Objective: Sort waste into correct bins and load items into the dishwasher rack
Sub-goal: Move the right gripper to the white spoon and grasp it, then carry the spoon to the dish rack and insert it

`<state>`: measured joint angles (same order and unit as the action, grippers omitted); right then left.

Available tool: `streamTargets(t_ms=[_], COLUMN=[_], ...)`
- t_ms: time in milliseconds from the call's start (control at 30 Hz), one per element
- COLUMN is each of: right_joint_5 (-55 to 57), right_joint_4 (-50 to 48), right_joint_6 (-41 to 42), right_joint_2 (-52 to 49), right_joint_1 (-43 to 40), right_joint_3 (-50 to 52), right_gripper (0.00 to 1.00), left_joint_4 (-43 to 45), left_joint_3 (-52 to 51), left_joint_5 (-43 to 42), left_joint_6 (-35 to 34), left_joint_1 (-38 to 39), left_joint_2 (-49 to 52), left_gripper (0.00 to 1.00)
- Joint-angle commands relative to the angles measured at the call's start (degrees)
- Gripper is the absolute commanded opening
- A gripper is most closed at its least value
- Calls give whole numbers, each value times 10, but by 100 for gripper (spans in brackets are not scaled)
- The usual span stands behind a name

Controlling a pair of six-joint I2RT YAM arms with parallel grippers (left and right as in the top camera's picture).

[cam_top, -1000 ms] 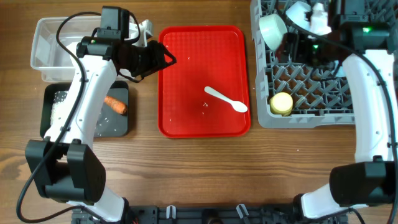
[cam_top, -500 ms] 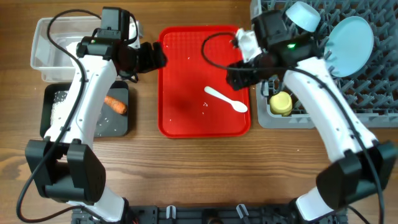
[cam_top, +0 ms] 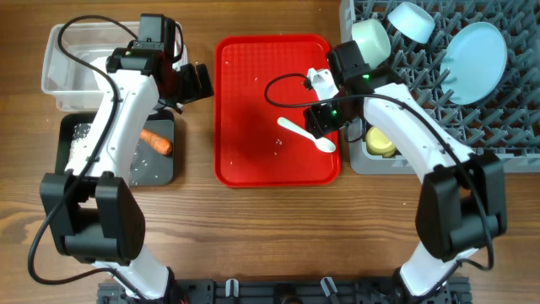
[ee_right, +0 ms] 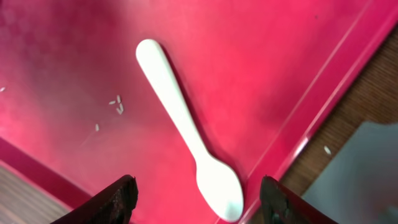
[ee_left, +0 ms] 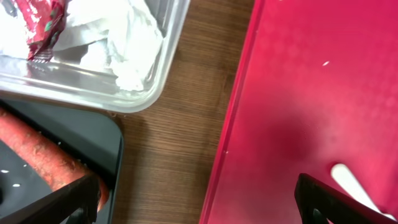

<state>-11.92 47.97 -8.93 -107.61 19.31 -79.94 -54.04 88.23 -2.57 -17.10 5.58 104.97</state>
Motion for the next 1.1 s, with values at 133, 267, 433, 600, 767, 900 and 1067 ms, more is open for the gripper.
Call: streamTargets(t_ms=[133,267,433,600,767,900,1067], right_joint_5=[-44,-47,-67,-73,-96,-125,-140], right_joint_4=[-19,-18,-13,-21,-23,-22,13], right_joint_6=[-47,-46,-46,-44,-44,-32,6], right_joint_2=[-76,-98,-113,-115,-115,-114,-66], right_joint_1=[0,0,0,0,0,-1,-14], right_joint_3=[6,6,7,20,28,18,-38], right_gripper=[53,49,38,7,4,4,4], left_joint_4=[-9,-9,-9,-9,-9,-9,-9], left_joint_3=[-3,-3,-3,-3,-3,-3,-3], left_joint_5=[11,11,11,11,11,11,11], left_joint_6=[-3,-3,-3,-3,-3,-3,-3], left_joint_1=[-2,-2,-2,-2,-2,-2,-2], left_joint_2=[6,6,6,6,6,6,6], left_gripper=[100,100,100,100,100,100,100])
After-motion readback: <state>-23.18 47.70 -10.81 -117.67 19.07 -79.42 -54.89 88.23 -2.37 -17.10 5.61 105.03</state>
